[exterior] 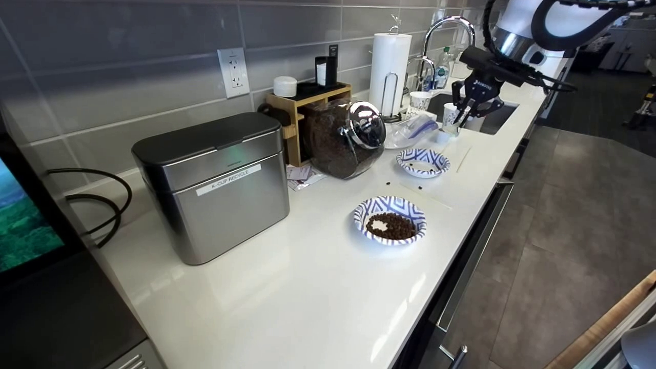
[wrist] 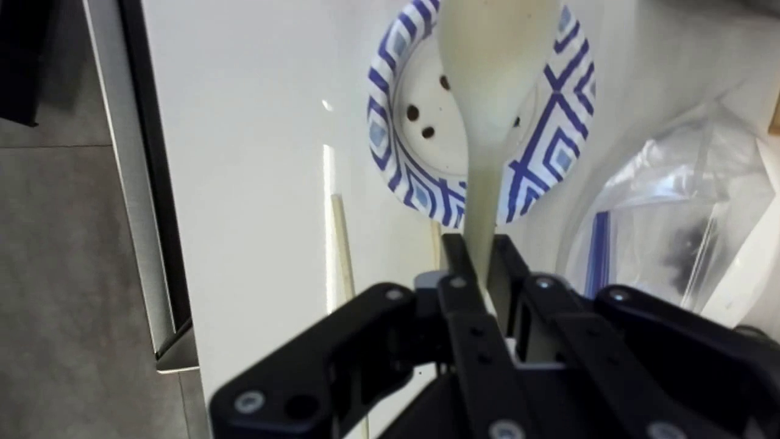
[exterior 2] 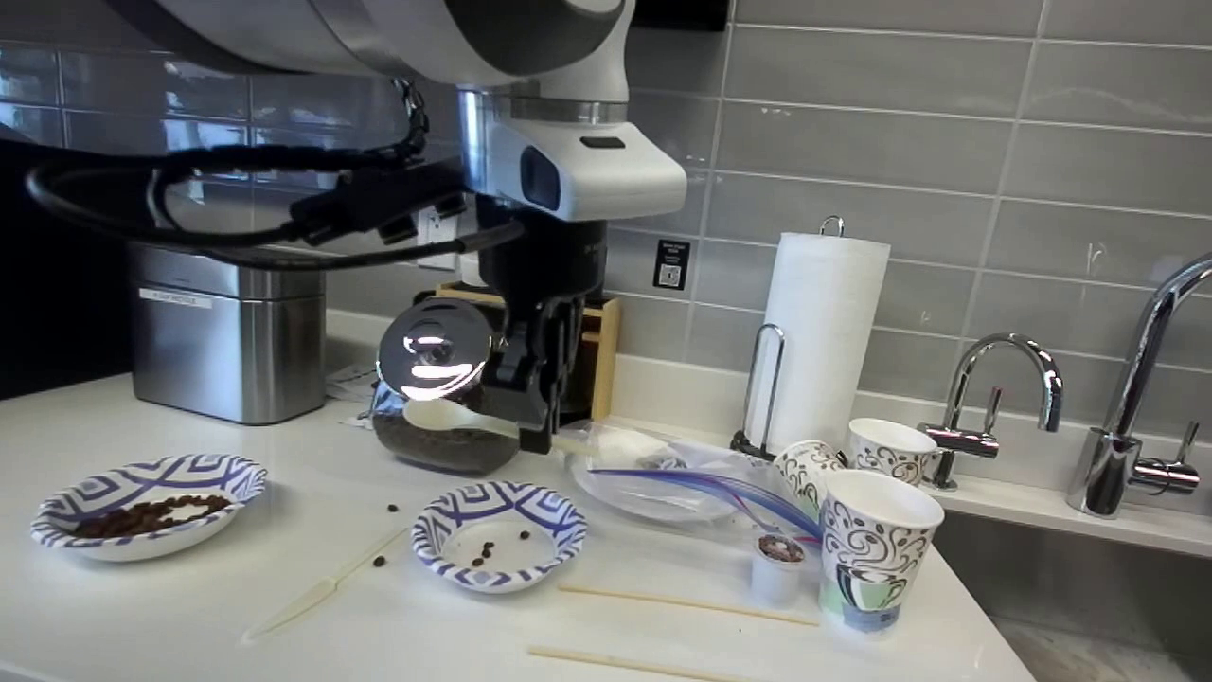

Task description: Use the plastic spoon to put some of the contents of the plate on the left to the plate on the right

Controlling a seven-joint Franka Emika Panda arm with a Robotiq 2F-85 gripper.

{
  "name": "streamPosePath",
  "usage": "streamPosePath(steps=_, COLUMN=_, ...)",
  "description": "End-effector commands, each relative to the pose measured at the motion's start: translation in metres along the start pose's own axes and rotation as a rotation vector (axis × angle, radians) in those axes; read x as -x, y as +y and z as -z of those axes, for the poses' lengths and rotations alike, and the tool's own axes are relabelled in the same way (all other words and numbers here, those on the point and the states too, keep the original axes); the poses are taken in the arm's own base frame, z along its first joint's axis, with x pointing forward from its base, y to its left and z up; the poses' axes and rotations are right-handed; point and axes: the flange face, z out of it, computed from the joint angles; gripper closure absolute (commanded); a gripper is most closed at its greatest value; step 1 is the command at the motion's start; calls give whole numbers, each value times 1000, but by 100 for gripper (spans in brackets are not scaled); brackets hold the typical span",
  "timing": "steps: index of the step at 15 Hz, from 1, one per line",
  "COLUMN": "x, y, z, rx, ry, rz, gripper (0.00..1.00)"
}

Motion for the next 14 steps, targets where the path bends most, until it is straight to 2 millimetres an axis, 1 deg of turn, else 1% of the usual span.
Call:
streamPosePath(steps=1, x=4, y=6, z=5, rx=86, ry=-87, rz=88, gripper=97)
streamPosePath(steps=5, x=10, y=15, z=1, rx=180, ry=-92, rz=148, gripper=97)
streamPosePath(steps=9, x=19, y=26, z=-18, rx=293, ry=-30, rz=196, gripper=97)
streamPosePath(steps=11, x=23, y=32, z=-27, rx=321, ry=1, rz=211, gripper=97)
streamPosePath(steps=14, x=29, y=41, z=-46, rx=334, ry=63, rz=269, gripper=97)
